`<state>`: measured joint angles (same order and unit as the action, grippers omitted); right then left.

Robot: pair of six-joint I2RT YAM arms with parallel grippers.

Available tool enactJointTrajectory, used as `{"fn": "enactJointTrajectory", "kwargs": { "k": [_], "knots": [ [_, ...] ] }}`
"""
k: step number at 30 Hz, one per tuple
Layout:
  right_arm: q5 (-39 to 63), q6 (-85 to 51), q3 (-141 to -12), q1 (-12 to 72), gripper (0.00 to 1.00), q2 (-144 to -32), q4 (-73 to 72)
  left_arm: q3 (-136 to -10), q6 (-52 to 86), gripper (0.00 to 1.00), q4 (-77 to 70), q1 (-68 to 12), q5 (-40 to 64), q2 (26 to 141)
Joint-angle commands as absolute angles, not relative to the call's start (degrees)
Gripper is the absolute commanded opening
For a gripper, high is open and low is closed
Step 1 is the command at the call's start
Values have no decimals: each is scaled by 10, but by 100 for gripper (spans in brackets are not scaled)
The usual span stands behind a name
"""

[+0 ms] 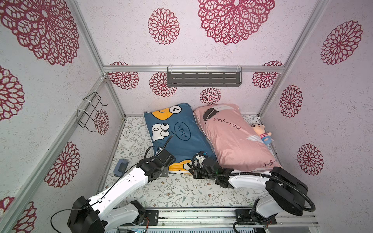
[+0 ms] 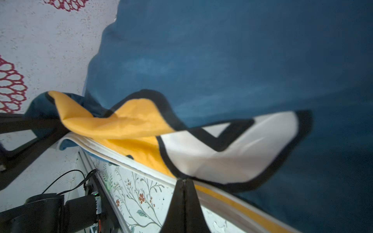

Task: Zip up pillowcases
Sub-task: Zip the zipper on the pillowcase, then place the pillowcase at the center of the board.

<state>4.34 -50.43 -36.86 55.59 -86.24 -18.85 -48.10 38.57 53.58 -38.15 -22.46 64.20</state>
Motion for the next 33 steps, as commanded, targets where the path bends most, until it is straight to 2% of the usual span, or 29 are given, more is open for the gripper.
{"fn": "enactJointTrajectory", "kwargs": {
  "k": [1,18,33],
  "knots": [
    [-10,-489,-380,557,0,-843,-111,-470,413,0,559,-359,-263,618],
    [-97,-492,-351,555,0,-761,105,-438,437,0,538,-281,-270,607],
    [-105,-504,-321,547,0,-733,146,-431,424,0,514,-243,-265,611]
  ]
}}
